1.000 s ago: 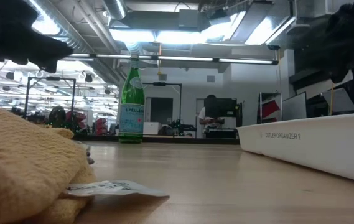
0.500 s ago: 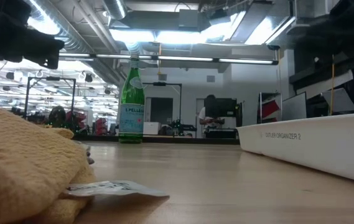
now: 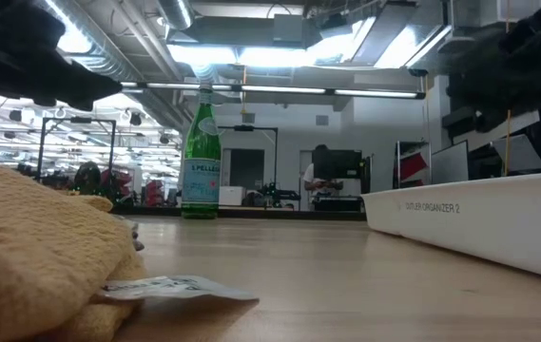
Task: Sort silverware
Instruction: Return to Home Position
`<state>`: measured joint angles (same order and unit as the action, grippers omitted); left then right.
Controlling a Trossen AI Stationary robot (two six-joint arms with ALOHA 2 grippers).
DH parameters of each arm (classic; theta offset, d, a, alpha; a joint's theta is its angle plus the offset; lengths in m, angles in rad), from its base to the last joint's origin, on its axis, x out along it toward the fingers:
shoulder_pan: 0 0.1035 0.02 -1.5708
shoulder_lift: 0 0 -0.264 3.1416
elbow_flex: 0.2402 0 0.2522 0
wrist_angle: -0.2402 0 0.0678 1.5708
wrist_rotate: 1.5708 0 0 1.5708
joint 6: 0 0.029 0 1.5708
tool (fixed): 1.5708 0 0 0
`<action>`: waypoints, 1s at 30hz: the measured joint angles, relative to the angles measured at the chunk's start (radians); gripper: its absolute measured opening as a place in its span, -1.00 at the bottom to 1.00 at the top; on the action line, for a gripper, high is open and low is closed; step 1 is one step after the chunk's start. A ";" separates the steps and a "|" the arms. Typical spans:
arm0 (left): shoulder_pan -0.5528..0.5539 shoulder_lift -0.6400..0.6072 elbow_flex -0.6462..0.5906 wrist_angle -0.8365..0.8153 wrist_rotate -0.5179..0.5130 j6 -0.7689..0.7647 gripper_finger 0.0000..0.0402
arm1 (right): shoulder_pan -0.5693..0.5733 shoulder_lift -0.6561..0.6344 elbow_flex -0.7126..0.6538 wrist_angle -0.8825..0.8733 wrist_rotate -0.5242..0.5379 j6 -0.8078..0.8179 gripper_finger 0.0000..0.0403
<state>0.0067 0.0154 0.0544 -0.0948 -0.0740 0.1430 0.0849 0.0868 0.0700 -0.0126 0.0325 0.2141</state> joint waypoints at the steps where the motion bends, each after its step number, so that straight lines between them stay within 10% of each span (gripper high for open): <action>1: 0.019 0.000 0.000 0.000 0.000 0.006 -0.57 | 0.000 0.000 -0.014 0.028 0.000 0.004 -0.13; 30: 0.217 0.005 0.002 -0.025 0.080 -0.078 -0.57 | 0.000 0.003 -0.061 0.041 0.018 -0.036 -0.13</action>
<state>0.2237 0.0207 0.0566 -0.1194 0.0055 0.0654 0.0849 0.0902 0.0095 0.0280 0.0505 0.1783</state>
